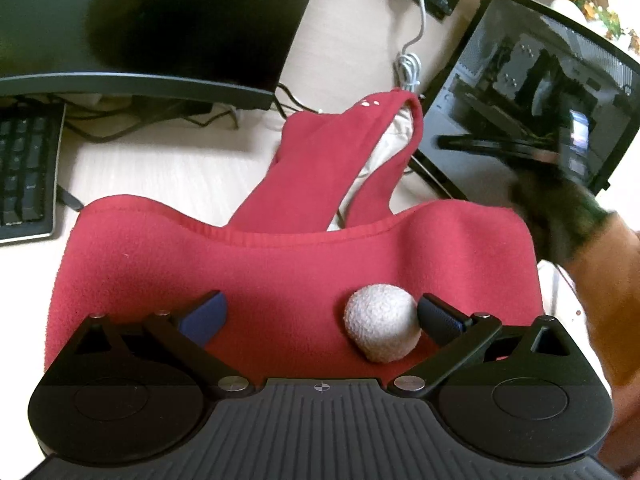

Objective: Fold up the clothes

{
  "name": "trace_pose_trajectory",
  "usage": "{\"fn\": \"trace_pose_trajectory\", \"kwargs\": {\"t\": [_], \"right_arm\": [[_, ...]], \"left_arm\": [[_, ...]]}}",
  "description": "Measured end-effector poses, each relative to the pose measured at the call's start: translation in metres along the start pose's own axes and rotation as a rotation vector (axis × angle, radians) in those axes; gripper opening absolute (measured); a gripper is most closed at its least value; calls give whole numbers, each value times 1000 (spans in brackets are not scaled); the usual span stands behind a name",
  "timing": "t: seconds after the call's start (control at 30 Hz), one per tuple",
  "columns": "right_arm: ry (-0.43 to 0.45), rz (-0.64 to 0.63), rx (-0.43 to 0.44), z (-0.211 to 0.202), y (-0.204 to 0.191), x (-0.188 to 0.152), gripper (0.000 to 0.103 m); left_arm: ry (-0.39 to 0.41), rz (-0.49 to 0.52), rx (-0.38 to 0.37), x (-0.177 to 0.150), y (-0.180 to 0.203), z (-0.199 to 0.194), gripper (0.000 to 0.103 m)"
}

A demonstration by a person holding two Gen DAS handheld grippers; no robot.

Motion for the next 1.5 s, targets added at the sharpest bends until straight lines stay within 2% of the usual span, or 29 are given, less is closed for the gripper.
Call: {"fn": "trace_pose_trajectory", "kwargs": {"t": [0.03,0.1,0.13,0.17,0.33,0.5,0.6,0.73,0.8,0.87,0.9,0.97,1.13,1.2,1.27,1.3,1.33,1.37,1.4,1.43,1.5], "right_arm": [[-13,-10,4,12,-1,-1,64],[-40,-30,13,36,-3,-4,50],[-53,-40,18,49,-4,-5,39],[-66,-50,22,61,-6,-7,35],[-133,-100,44,121,-11,-13,34],[-91,-18,-36,145,8,1,33],[-34,41,-23,117,6,10,35],[53,123,41,46,-1,18,38],[96,170,94,2,-5,20,48],[122,181,151,-44,-10,15,67],[129,180,165,-65,-11,9,70],[101,192,170,-98,-11,-11,77],[3,257,167,-162,-8,-71,77],[-18,315,198,-177,-7,-92,77],[-33,361,241,-184,-15,-108,77],[-44,379,255,-182,-21,-116,77],[-55,397,268,-180,-27,-123,76],[-70,401,276,-177,-35,-129,67],[-87,395,279,-173,-43,-134,57],[-71,373,286,-176,-51,-131,36],[6,305,304,-193,-67,-117,28]], "left_arm": [[-3,-2,1,0,0,-2,103],[-4,-10,6,-1,-2,-5,103],[-3,-17,8,-2,-3,-6,103],[-1,-25,11,-2,-3,-7,103],[9,-60,24,-3,-6,-9,103],[9,-81,36,-1,-6,-7,103],[11,-89,39,-1,-7,-6,103],[18,-95,35,-2,-7,-4,103],[26,-99,35,-2,-7,-4,103],[35,-100,36,-3,-6,-4,103],[40,-101,36,-4,-6,-5,103],[40,-96,17,-3,0,-4,103],[36,-83,-35,0,16,-1,103],[75,-88,-78,8,16,-25,103],[138,-78,-13,13,1,-57,103],[144,-93,46,12,-13,-67,103],[144,-113,109,10,-28,-75,103],[143,-134,172,7,-43,-84,103],[124,-162,205,1,-57,-86,103],[99,-179,219,-6,-64,-82,103],[48,-205,241,-22,-75,-75,103]]}}
Point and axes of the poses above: each gripper's, at about its wrist camera, not at the fingertips, and z roughly the way its jaws point, y to its right, x to its top, the point moved 6 cm from there along z, roughly the way its jaws point, and after that the axes turned 8 degrees about y, right-handed, at the moved point
